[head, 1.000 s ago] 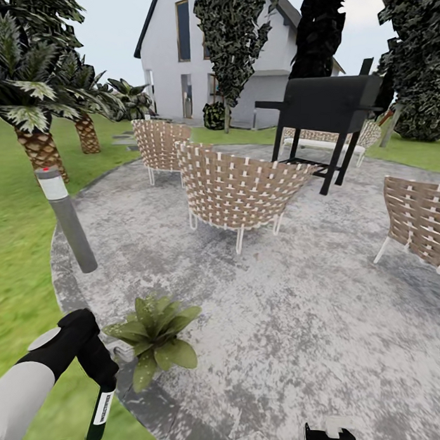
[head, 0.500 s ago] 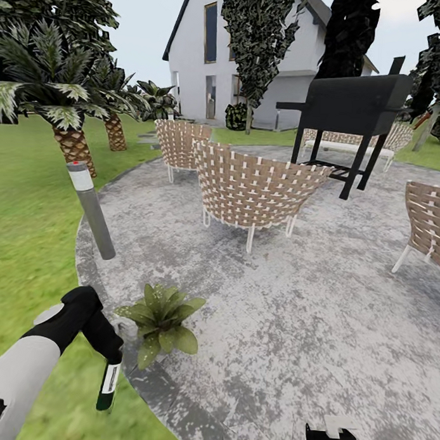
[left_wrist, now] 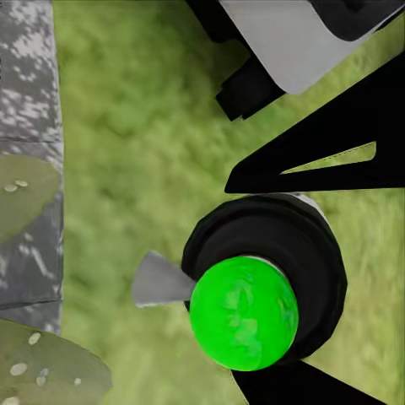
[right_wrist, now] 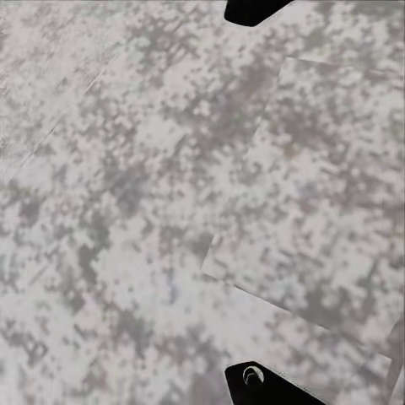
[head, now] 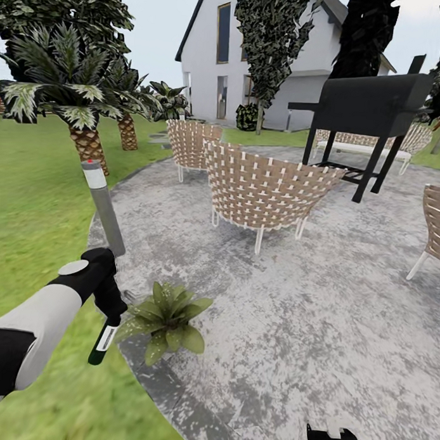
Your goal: Pick up the pesticide atomizer in the garden and spray insectifuge to fully cover both potted plants in the garden.
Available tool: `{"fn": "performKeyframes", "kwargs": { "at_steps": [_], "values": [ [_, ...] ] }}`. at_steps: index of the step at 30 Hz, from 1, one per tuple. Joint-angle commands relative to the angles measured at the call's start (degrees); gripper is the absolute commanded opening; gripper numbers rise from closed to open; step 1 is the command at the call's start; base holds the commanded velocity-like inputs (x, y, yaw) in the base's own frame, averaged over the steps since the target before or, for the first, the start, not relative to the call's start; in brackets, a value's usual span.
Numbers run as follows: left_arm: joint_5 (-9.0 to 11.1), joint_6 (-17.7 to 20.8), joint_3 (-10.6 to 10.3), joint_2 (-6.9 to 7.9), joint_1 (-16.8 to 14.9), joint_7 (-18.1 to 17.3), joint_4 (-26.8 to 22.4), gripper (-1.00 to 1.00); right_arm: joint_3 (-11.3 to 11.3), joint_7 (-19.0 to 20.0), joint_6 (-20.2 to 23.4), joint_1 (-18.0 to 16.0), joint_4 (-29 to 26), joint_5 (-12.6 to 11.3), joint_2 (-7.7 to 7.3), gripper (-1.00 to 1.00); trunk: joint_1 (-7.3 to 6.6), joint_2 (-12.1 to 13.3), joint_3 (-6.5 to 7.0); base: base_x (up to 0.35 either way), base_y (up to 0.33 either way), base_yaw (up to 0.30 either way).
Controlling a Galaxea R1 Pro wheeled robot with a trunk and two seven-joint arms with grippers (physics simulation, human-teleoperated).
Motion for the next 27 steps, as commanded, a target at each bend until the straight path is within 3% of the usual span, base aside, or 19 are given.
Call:
{"fn": "performKeyframes", "kwargs": {
  "at_steps": [1,18,27],
  "values": [
    [-0.3,0.6,-0.2,0.02,0.0,-0.5,-0.1,-1.00,0.0,-0.2,-0.1,0.0,0.0,0.2,0.00,1.00,-0.01,0.0,-0.05,0.073,-0.209,0.277],
    [-0.5,0.8,-0.2,0.10,0.2,-0.5,-0.2,-1.00,0.0,-0.2,-0.1,0.0,0.0,0.2,0.00,1.00,-0.01,0.0,-0.05,0.046,-0.260,0.115],
    [-0.8,0.8,-0.2,0.19,0.4,-0.5,-0.2,-1.00,0.0,-0.2,-0.1,0.0,0.0,0.2,0.00,1.00,-0.01,0.0,-0.05,0.304,-0.044,0.272]
  ]
}}
